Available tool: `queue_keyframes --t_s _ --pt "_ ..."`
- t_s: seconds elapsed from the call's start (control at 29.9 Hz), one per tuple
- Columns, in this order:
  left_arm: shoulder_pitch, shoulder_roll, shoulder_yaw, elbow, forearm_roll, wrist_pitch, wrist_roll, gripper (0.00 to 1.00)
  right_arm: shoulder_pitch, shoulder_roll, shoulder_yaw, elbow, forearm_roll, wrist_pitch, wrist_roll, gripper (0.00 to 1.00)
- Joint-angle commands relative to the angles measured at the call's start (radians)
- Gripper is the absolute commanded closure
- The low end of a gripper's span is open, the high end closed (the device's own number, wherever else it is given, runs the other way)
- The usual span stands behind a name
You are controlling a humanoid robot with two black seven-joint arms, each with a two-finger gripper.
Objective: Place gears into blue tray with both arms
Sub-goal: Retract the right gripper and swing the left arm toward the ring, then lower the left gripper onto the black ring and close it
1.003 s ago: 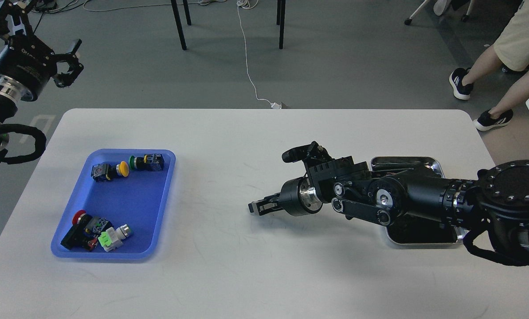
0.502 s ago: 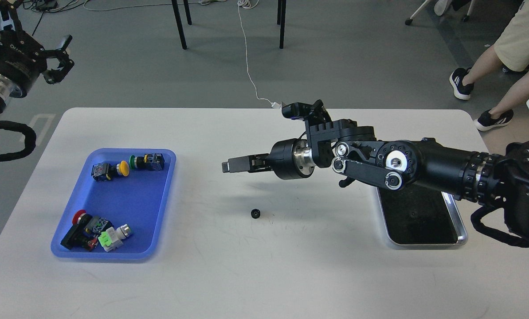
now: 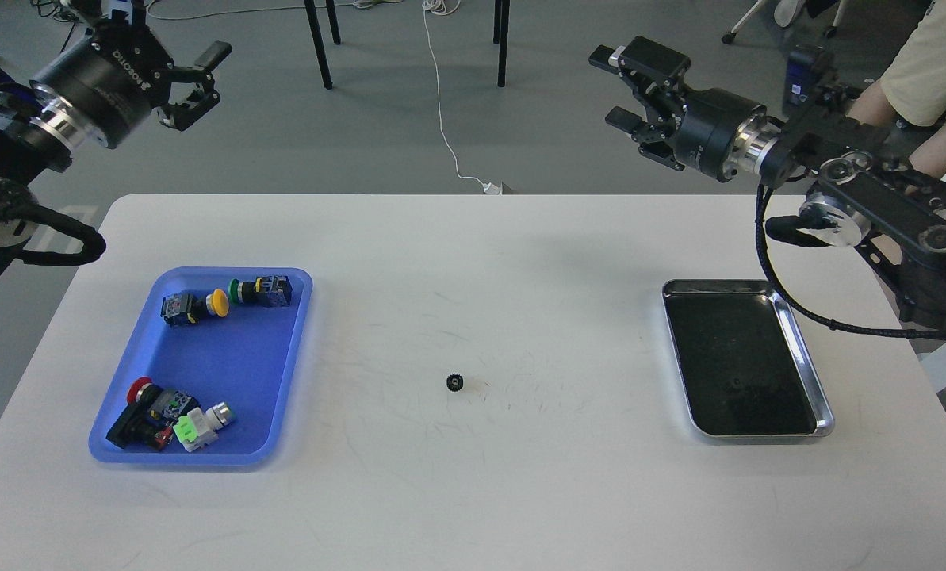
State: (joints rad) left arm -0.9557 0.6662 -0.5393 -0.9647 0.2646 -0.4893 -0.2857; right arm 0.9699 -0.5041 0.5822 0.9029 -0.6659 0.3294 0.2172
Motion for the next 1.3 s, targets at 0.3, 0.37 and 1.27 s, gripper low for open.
queue_keyframes --t_s 0.3,0.37,1.27 --pt "-0.035 -0.209 0.025 -0.278 0.81 0.055 0.007 0.02 -0.25 -0.192 0.084 -0.01 0.483 0.117 0.047 0.01" --pt "-0.034 -0.249 0.047 -0.293 0.966 0.086 0.007 0.02 -0.287 -0.2 0.088 -0.013 0.485 0.132 0.073 0.01" --pt "0.149 -0.355 0.421 -0.14 1.917 0.382 -0.003 0.49 -0.543 -0.189 0.134 -0.009 0.641 0.159 0.131 0.01"
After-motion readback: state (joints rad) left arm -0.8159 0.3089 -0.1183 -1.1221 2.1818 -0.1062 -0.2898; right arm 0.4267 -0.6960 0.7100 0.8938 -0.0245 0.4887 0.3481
